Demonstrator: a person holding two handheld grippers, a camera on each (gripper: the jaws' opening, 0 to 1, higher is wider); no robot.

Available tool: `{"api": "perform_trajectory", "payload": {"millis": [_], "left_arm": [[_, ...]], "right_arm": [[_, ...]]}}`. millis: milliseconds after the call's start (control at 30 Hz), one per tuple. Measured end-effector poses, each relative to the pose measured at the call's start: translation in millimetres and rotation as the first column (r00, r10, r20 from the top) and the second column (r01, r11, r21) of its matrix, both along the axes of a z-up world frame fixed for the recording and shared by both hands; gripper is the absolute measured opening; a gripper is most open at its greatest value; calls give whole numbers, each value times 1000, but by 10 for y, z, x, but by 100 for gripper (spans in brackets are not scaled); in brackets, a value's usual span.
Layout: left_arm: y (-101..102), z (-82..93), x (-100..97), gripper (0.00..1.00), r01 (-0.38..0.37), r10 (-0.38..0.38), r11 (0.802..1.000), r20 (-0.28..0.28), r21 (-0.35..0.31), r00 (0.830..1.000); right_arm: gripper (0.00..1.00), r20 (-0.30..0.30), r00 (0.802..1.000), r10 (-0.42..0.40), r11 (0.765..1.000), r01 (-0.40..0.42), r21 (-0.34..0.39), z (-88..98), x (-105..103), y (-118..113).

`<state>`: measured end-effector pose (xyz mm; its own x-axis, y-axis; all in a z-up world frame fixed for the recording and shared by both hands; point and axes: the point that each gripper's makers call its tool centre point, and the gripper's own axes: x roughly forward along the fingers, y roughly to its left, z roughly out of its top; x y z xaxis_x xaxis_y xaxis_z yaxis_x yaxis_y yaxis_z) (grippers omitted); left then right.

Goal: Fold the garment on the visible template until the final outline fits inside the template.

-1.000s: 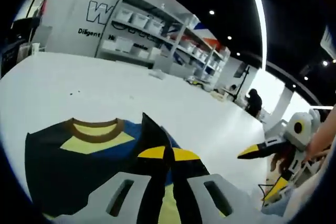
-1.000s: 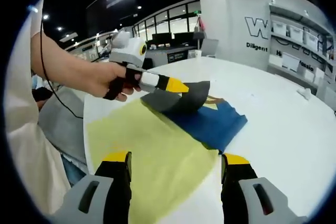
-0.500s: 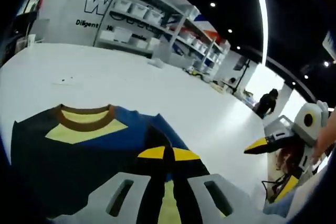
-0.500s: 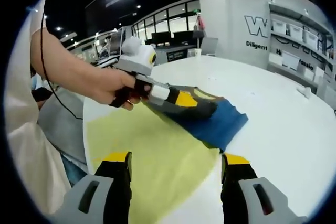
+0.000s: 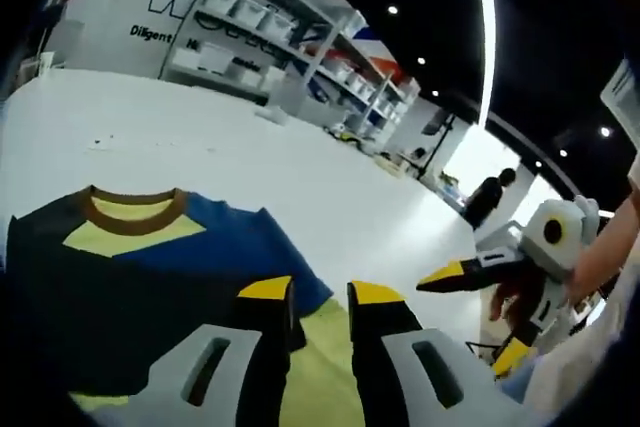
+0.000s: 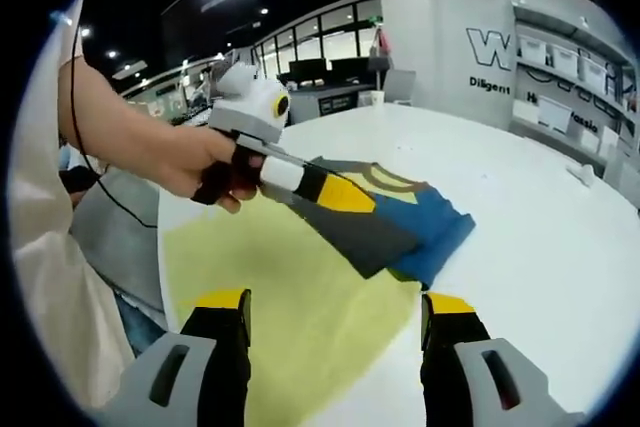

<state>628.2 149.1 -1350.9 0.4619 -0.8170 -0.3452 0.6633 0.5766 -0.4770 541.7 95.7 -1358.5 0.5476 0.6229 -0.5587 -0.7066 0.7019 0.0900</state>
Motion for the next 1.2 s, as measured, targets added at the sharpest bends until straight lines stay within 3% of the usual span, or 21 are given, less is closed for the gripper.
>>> {"api": "perform_trajectory", "payload": {"millis": [100, 133, 233, 333, 433, 567, 667, 933, 1000, 1133, 1200], "left_arm": [[176, 57, -129, 19, 36, -37, 999, 29, 39, 999], [294, 60, -205, 20, 57, -60, 995, 44, 77, 997], [574, 93, -348, 19, 62, -68, 993, 53, 103, 996], [916, 0, -493, 17, 74, -89, 977, 64, 201, 994], [1201, -31, -662, 16, 68, -82, 973, 56, 222, 995], [1469, -93, -868, 16, 103, -125, 952, 58, 289, 990], [1671, -182, -1059, 15, 171, -206, 911, 55, 374, 977], [1901, -314, -1387, 11, 262, -305, 858, 28, 441, 952], [1933, -350, -1476, 11, 297, -348, 835, 28, 464, 937], [2009, -449, -1651, 11, 368, -437, 766, 8, 527, 899], [2011, -457, -1724, 11, 389, -459, 754, 1, 529, 889]], "right_arm": [[65, -1, 1000, 7, 1000, -7, 0, -19, -15, 10], [64, -4, 1000, 10, 1000, -10, -1, -29, -24, 10], [62, -9, 1000, 12, 1000, -12, 1, -48, -44, -4], [61, -17, 1000, 24, 1000, -24, -4, -88, -85, -18], [61, -21, 999, 45, 999, -45, -2, -107, -128, -4], [58, -22, 994, 106, 994, -107, -30, -156, -231, 47], [55, -19, 985, 169, 984, -170, -60, -202, -333, 107], [48, -33, 960, 276, 955, -278, -99, -335, -647, 225], [46, -41, 954, 298, 948, -300, -102, -371, -734, 231], [41, -61, 945, 322, 938, -327, -118, -460, -877, 211], [40, -65, 941, 333, 933, -338, -120, -484, -959, 209]]}}
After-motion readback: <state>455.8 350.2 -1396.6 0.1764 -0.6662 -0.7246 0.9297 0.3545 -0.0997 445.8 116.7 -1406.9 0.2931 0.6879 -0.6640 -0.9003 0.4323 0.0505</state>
